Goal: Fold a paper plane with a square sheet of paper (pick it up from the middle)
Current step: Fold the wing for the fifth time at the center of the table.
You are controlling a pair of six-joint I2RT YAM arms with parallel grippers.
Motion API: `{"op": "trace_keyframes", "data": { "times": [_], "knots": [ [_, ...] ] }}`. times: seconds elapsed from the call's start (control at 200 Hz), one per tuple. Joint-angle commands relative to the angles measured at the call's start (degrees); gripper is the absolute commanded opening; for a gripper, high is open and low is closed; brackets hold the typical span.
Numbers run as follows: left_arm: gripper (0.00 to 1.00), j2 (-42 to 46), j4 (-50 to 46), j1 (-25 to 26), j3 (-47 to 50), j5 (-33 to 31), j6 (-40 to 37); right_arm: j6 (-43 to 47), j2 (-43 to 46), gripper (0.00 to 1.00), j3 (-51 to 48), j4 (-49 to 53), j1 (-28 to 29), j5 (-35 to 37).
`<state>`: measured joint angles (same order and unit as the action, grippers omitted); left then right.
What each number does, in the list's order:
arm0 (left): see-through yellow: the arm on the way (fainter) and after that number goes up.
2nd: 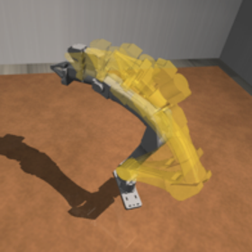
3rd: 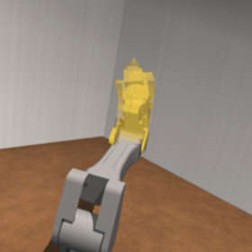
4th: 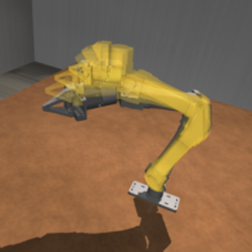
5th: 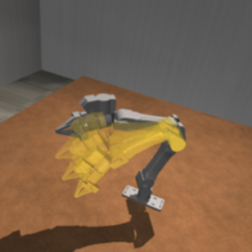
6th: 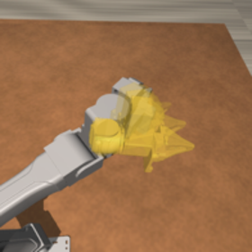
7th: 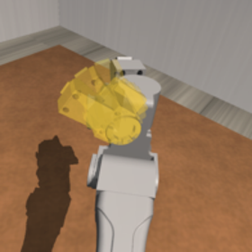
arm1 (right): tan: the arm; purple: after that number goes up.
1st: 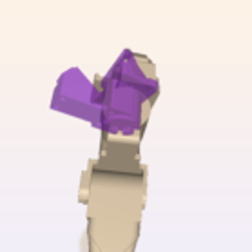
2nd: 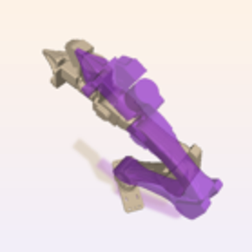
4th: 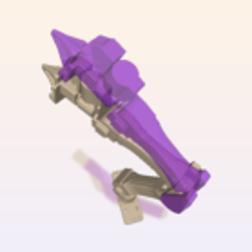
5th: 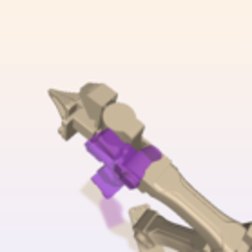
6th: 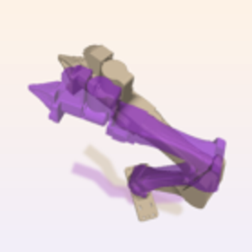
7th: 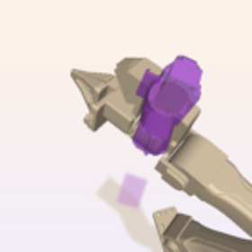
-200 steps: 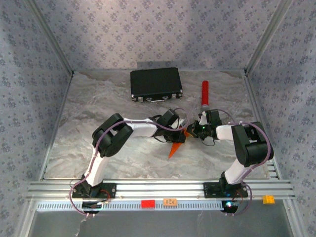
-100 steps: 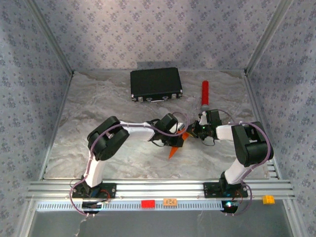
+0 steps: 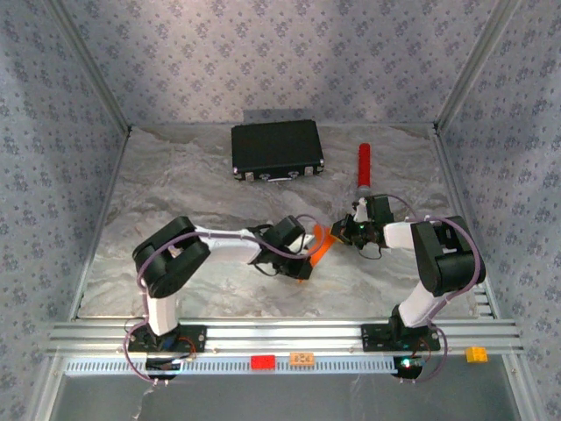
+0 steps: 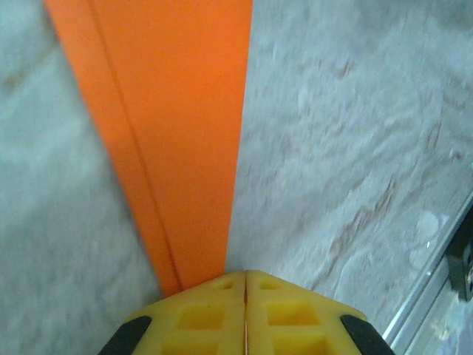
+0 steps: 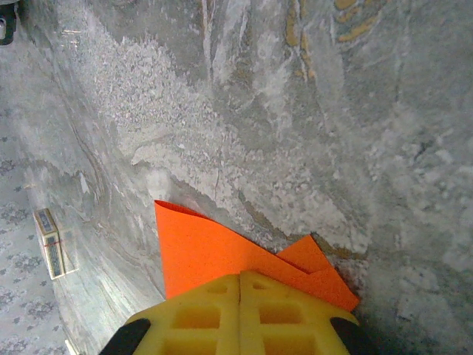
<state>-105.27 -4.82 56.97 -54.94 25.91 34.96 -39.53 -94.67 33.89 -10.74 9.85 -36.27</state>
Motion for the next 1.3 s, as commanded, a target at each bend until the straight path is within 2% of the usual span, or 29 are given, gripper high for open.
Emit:
{"op": "trace_keyframes", "data": {
  "times": [0.0,0.265,0.445,0.81,1.104,1.299],
  "knots": [
    [0.07,3.4,-4.2,1.1,2.9,0.9,-0.6,1.6,-1.8,0.09,-1.3,2.6,0.0,3.2],
    [0.07,9.9,1.4,-0.9,3.3,-0.7,0.0,3.1,0.1,0.1,0.4,3.0,0.6,1.9],
    [0.09,5.4,3.5,-4.3,-1.3,0.5,0.9,3.1,1.0,0.11,0.7,3.0,0.7,1.0],
    [0.08,-6.2,1.0,-5.2,-12.0,-0.2,-0.1,3.1,2.0,0.13,1.7,3.1,0.6,-0.6],
    [0.04,-9.2,2.5,-5.4,-9.4,-1.5,3.0,5.1,5.6,0.15,2.1,5.6,1.6,0.6],
    [0.02,-8.9,4.5,-5.4,-6.9,-1.6,5.2,5.0,2.1,0.15,1.9,5.3,3.1,-0.5]
  ]
}}
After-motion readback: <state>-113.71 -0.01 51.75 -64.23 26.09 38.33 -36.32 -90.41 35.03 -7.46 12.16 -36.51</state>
